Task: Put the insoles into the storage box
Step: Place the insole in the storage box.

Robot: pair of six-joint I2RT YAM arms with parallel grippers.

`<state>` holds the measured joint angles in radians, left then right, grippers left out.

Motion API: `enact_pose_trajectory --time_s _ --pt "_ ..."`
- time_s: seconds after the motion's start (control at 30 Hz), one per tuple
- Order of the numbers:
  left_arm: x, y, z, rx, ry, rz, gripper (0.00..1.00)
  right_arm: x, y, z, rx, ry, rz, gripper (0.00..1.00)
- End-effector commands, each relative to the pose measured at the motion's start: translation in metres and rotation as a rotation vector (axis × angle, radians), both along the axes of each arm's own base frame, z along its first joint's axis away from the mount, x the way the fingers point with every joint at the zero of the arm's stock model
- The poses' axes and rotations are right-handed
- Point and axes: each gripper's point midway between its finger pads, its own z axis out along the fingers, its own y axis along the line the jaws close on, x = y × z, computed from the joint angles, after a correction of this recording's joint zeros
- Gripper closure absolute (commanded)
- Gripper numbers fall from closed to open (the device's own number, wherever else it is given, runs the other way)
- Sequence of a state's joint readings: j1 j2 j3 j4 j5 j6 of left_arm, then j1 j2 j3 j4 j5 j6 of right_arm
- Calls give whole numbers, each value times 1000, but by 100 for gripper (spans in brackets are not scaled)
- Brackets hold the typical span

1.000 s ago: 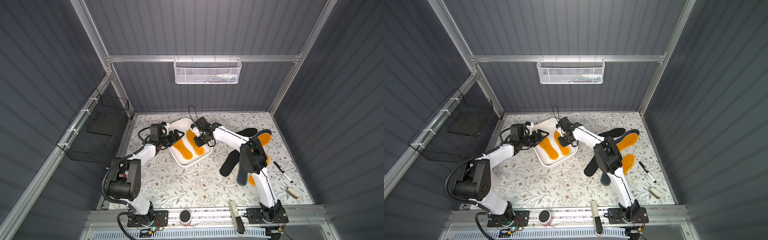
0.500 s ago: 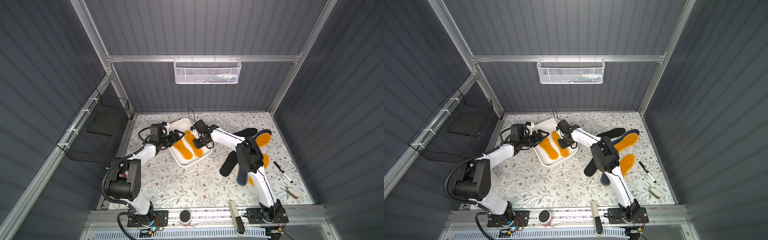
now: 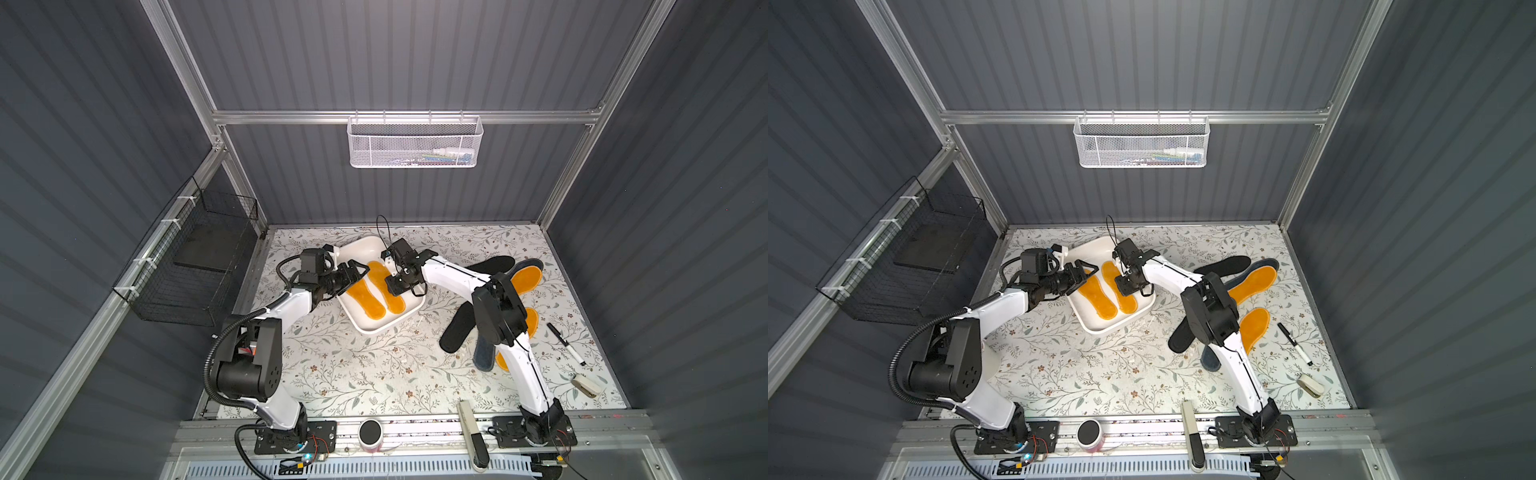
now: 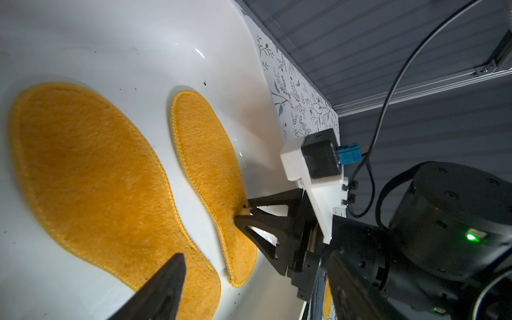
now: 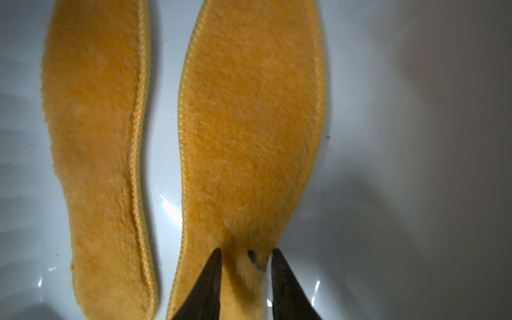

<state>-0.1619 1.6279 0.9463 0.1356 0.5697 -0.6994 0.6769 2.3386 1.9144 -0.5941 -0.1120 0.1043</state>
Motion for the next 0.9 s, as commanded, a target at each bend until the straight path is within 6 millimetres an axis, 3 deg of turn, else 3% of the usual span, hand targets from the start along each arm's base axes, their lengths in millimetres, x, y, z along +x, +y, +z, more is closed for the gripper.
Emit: enact_pose_trajectory --time_s 0.0,0.33,0.53,0.67,0.87 --pt "-3 1 1 -5 -8 -9 18 0 5 31 44 -53 10 67" --pt "-2 1 0 -13 -2 -8 17 -5 2 81 94 -128 33 62" --pt "-1 -1 -2 -23 1 -14 15 -14 -16 121 110 -187 -6 59" --pt "1 -6 0 -46 -12 -37 14 -26 -43 137 111 -204 -72 56" --pt "-2 -28 14 -49 -71 -129 13 -52 -99 126 95 -159 -214 51"
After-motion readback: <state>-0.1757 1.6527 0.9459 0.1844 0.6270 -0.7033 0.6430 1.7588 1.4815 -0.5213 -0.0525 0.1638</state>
